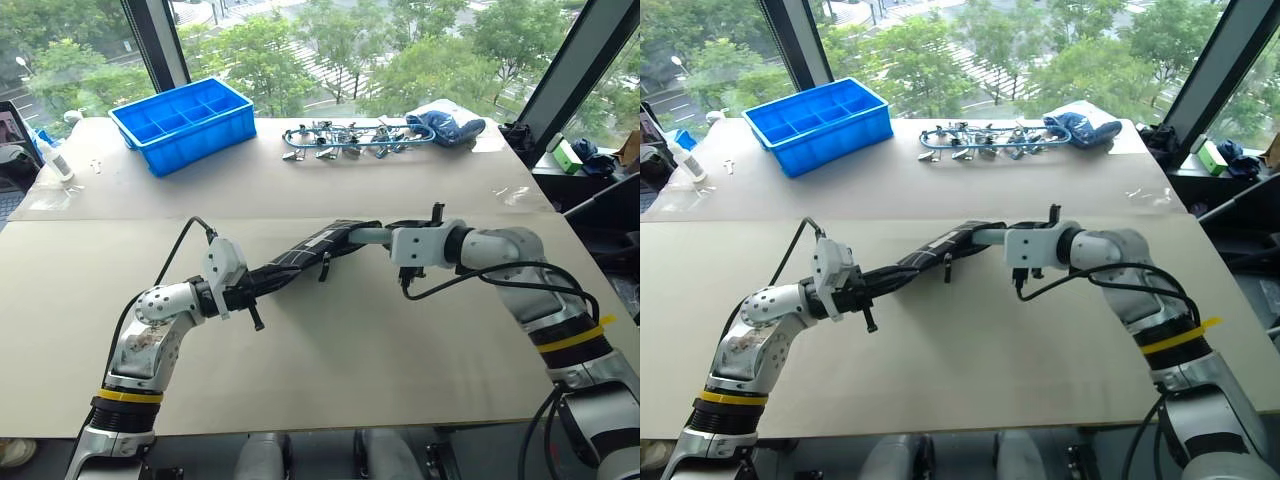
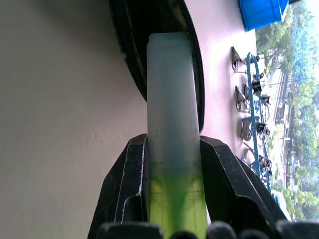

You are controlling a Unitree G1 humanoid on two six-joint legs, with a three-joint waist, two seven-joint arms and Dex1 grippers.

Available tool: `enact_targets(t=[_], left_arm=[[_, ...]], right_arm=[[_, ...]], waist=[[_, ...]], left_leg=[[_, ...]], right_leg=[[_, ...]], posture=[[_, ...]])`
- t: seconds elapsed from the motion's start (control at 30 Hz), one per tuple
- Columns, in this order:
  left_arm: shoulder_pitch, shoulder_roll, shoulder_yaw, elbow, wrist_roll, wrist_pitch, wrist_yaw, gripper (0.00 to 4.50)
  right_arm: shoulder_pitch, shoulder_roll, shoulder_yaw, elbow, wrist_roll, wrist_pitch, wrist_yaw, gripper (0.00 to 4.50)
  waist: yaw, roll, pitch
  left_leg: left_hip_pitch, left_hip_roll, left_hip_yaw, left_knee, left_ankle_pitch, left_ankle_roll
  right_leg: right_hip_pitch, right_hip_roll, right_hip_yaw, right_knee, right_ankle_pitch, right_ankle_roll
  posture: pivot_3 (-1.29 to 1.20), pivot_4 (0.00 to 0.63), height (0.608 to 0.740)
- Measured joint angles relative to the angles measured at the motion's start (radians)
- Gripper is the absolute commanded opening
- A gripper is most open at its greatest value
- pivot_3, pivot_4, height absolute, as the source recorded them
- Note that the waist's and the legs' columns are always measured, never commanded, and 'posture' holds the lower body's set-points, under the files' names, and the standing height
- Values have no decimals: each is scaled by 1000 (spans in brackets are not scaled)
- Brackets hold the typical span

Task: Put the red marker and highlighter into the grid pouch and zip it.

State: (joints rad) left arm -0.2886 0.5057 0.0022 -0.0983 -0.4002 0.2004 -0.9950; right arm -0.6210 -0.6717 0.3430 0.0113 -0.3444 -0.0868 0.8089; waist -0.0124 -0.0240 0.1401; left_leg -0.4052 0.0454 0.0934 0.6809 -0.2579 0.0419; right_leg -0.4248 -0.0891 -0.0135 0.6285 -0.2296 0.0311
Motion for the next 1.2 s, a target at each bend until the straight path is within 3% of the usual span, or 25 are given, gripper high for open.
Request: enact_targets(t=[0.33,0.63,0.67,0.7,0.87,1.2], left_arm=[[-8,0,0,3,0,0,-5,0],[-8,-1,4,-4,-15,-2,-9,0],[-8,-1,4,-4,-17,-2,-9,0],[-8,-1,4,-4,-18,-2,-7,0],[-8,-3,4,-2,-18,-2,0,0],[-11,-7,0,3,-18,-2,-1,0]], right_arm=[[-26,87,116,27,-164,-125,-83,1039],[20,181,77,54,-24,-121,-46,1039],[20,181,72,54,-17,-121,-40,2042],[20,180,68,54,-3,-121,-30,2146],[15,175,31,59,37,-81,-12,3879],[-31,79,-77,54,118,-43,27,3879]], waist=[[2,0,0],[1,0,0],[1,0,0],[2,0,0],[2,0,0],[2,0,0]], left_leg=[[0,-1,1,1,0,0],[0,0,1,1,0,-1],[0,0,1,1,0,-1],[0,0,1,1,0,-1],[0,-1,1,1,0,-1],[0,-1,1,1,0,0]], right_leg=[[0,-1,-1,0,0,0],[1,-1,0,1,0,0],[1,-1,-1,1,0,0],[1,-1,-1,1,0,0],[1,-1,0,1,0,0],[1,-1,0,1,0,0]], posture=[[0,150,740],[0,150,740],[0,150,740],[0,150,740],[0,150,740],[0,150,740]])
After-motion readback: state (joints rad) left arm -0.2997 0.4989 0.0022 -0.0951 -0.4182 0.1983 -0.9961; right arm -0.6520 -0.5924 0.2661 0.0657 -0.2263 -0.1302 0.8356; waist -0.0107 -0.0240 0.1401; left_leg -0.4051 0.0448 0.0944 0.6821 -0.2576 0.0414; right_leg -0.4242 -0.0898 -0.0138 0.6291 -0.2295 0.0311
